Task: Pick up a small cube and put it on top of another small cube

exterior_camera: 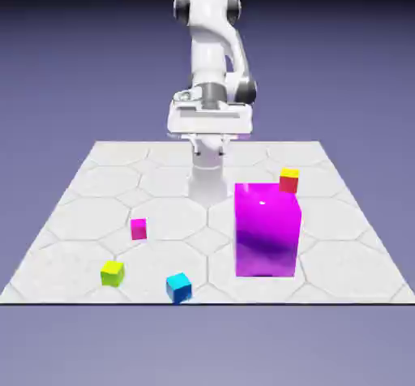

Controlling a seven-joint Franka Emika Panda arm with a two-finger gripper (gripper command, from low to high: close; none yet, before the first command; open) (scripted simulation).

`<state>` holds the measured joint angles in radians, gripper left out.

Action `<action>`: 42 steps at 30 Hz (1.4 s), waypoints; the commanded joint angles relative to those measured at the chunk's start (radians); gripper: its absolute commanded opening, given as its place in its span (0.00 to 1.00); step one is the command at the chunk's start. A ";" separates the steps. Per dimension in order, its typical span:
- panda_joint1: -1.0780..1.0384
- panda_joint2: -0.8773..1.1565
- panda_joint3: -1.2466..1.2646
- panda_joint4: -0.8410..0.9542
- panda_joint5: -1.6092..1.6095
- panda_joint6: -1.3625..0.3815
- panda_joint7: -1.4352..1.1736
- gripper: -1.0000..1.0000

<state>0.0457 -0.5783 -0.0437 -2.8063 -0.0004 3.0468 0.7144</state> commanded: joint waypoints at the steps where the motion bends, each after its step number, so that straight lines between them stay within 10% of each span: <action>1: 0.028 -0.007 -0.036 0.003 0.000 0.008 -0.022 0.50; 42: 1.174 -0.289 -1.522 0.130 -0.015 0.341 -0.925 0.50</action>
<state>1.2197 -0.8677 -1.5658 -2.6759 -0.0151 3.3877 -0.2108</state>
